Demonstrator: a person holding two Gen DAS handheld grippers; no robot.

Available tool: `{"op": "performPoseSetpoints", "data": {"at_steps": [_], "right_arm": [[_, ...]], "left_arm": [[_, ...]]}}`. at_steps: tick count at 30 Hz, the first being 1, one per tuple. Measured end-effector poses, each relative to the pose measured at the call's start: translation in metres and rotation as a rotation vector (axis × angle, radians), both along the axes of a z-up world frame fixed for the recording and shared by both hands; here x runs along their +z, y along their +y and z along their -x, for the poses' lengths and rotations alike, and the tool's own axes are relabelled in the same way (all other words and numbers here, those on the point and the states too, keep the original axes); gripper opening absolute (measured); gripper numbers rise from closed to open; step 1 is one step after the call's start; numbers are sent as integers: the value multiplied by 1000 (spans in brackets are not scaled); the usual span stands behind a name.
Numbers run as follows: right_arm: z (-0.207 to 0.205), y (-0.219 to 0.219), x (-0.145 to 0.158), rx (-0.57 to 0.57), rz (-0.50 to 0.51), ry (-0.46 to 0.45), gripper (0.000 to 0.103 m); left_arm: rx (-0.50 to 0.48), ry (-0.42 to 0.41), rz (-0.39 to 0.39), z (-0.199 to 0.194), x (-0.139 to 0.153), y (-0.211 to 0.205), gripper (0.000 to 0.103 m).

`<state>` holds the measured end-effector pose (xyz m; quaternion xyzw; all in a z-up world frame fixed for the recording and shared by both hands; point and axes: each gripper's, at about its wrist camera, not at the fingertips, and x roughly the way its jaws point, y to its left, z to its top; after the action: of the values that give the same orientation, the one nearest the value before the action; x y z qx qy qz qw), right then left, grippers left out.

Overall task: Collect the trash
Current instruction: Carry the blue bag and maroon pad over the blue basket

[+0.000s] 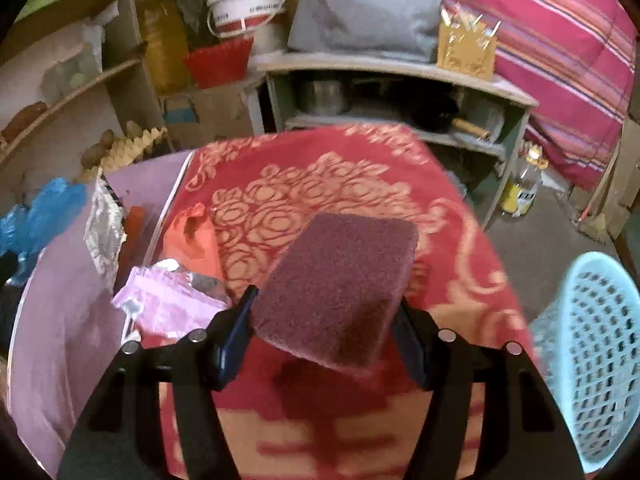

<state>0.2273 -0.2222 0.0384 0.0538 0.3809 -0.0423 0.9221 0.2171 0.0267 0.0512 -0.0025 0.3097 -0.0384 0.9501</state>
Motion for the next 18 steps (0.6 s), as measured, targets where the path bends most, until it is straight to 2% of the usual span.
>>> {"op": "performPoseSetpoints", "data": {"at_steps": [6,12,18], "right_arm": [[38,-54,24,-30,21,-67,63],[67,-114,25,-84,15,-72,63],[91,-159,20,-121,25,-63,63]], "left_arm": [[-61,-17,23,10,8,-36,29],[-113,-22,15,18,7,-80,29],[-201,-36,19,27,12,-142,29]]}}
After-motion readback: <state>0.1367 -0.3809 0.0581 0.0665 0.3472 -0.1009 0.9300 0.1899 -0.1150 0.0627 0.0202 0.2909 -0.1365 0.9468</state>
